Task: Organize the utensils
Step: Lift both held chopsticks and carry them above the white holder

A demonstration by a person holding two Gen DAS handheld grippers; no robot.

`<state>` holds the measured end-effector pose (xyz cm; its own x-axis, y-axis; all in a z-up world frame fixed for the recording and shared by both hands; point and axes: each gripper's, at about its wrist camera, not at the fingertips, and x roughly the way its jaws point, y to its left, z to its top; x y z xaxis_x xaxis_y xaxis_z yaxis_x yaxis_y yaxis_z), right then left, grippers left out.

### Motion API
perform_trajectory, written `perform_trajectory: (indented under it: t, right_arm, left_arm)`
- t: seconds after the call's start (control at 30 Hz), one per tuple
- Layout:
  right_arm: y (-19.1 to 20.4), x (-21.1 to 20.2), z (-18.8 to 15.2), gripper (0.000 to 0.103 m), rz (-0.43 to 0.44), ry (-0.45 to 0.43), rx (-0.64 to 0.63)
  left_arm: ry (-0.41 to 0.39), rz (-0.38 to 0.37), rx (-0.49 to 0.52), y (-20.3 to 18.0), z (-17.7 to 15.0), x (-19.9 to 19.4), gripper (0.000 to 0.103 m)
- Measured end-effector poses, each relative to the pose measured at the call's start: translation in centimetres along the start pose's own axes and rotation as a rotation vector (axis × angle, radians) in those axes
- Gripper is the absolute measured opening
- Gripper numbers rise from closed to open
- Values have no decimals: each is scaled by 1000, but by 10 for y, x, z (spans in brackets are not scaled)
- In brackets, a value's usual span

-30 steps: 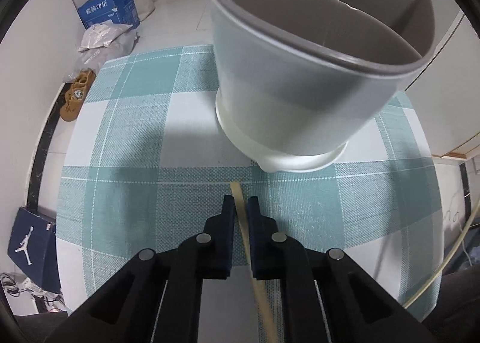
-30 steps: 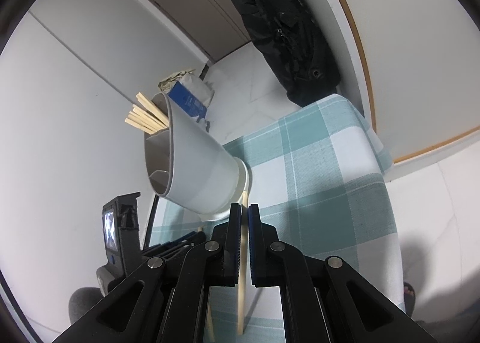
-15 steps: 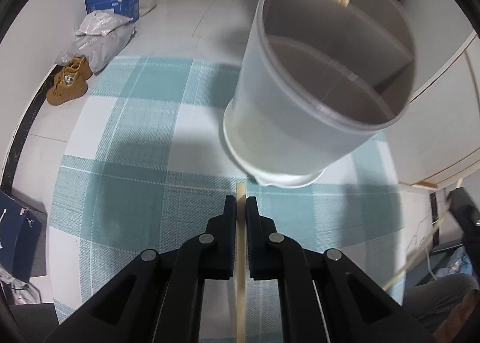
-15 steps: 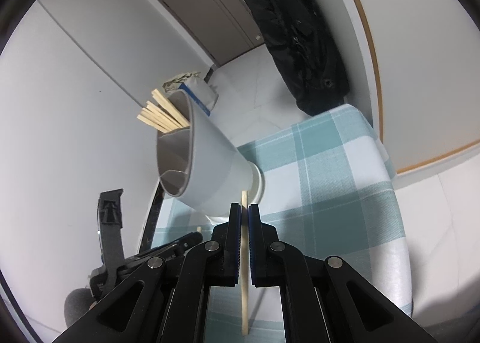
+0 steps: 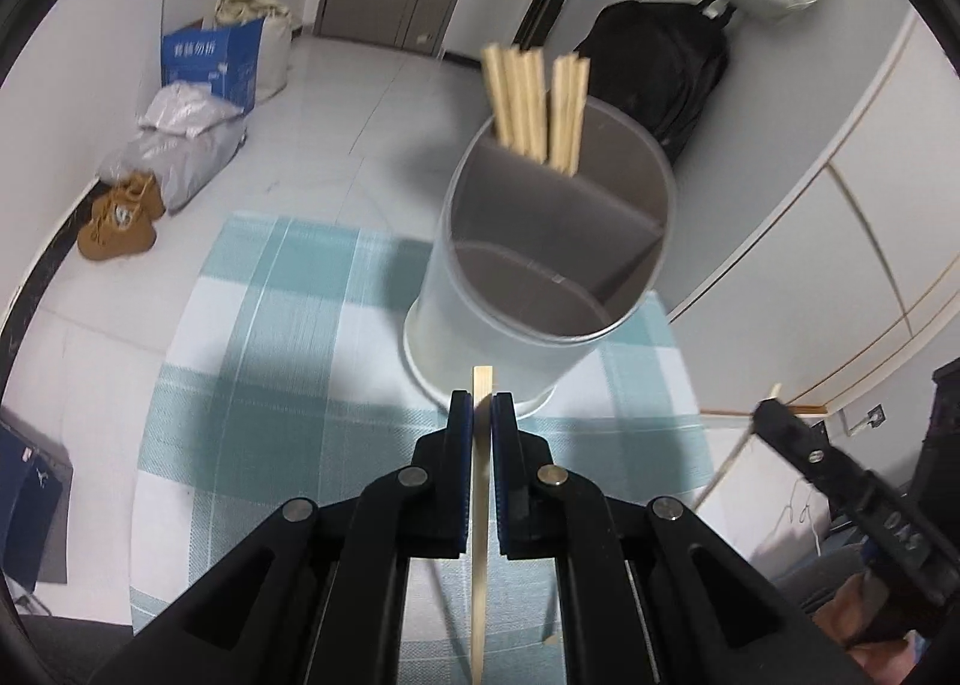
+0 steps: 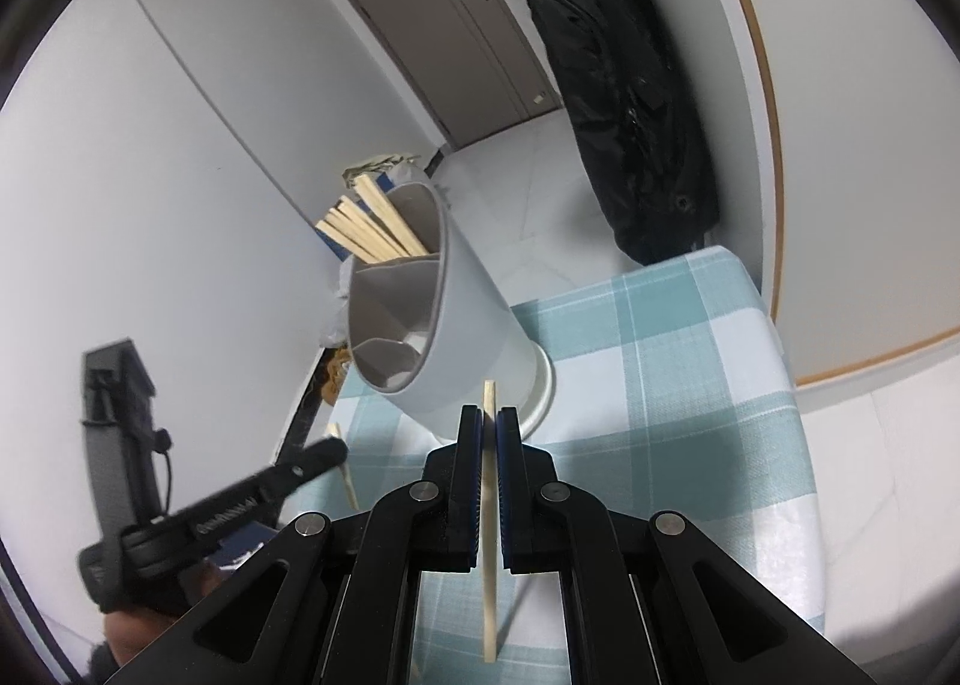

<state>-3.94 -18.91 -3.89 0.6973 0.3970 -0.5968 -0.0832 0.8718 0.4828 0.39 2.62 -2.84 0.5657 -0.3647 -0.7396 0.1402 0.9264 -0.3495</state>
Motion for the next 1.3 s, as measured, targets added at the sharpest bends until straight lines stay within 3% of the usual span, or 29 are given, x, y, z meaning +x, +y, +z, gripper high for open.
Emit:
perform_trajectory:
  t: [0.2, 0.33, 0.6, 0.93, 1.3]
  right_arm:
    - [19, -7, -4, 4, -10, -41, -87]
    - [32, -10, -9, 4, -78, -82, -156]
    - [38, -12, -9, 4, -62, -102, -159]
    - [49, -12, -3, 4, -62, -118, -181]
    - [44, -19, 10, 4, -47, -131, -153]
  left_arm:
    - [-56, -5, 59, -5, -2, -15, 2]
    - [-78, -32, 85, -7, -4, -23, 2]
    - [-108, -60, 85, -6, 0, -34, 2]
    - [-140, -63, 172, -25, 3, -42, 2]
    - [-113, -89, 182, -34, 13, -41, 2]
